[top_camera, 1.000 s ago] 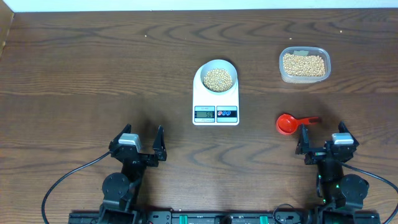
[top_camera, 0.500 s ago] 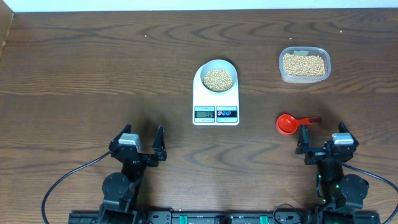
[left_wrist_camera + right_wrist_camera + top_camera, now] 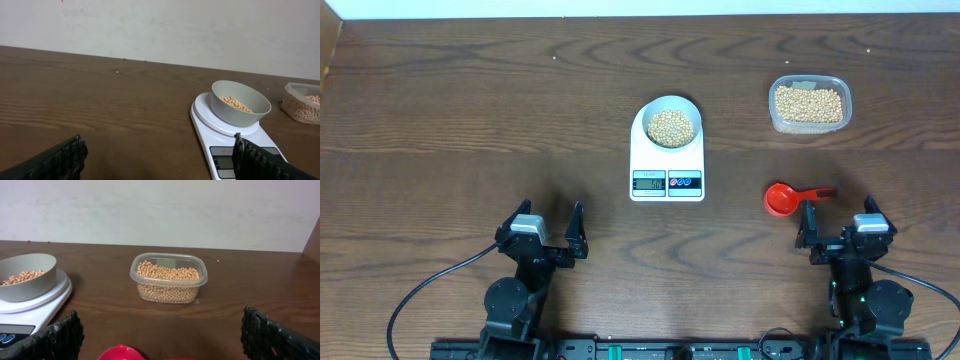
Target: Scoop item into bowl and weigh 50g on scale
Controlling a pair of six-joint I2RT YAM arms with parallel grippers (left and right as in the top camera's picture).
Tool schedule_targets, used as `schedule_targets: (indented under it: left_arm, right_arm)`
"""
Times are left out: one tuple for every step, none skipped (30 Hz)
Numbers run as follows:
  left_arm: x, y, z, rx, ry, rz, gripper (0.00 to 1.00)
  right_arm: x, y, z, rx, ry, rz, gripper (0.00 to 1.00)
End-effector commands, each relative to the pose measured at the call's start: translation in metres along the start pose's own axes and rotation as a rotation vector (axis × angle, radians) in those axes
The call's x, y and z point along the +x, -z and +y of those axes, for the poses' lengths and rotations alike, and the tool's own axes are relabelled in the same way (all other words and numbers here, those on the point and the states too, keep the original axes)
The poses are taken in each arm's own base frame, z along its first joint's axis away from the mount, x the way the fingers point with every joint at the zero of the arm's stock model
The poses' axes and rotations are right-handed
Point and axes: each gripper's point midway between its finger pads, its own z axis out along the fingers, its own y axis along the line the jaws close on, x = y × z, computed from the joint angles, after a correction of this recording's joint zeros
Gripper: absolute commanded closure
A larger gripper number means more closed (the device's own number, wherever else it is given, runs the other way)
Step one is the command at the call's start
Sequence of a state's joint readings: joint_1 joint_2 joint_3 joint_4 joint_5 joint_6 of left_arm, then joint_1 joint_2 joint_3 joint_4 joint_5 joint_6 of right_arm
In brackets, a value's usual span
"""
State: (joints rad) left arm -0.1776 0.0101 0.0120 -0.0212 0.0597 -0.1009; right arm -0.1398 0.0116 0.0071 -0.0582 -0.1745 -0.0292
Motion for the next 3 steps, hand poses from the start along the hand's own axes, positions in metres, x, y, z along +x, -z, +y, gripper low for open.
schedule_targets:
  left_arm:
    - [0.0136,-0.0001,0.0046,-0.02,-0.001,0.047,0.05]
    - [0.0136,-0.0001,0.0046,-0.02,-0.001,0.047,0.05]
    - [0.0136,-0.0001,0.0046,-0.02,-0.001,0.047,0.05]
  right_arm:
    - [0.0004,0.0002,0.0014,-0.003,-0.013,0.0,0.01]
    - [0.0004,0.0002,0.0014,-0.003,-0.013,0.0,0.01]
    - [0.0004,0.0002,0.0014,-0.003,-0.013,0.0,0.01]
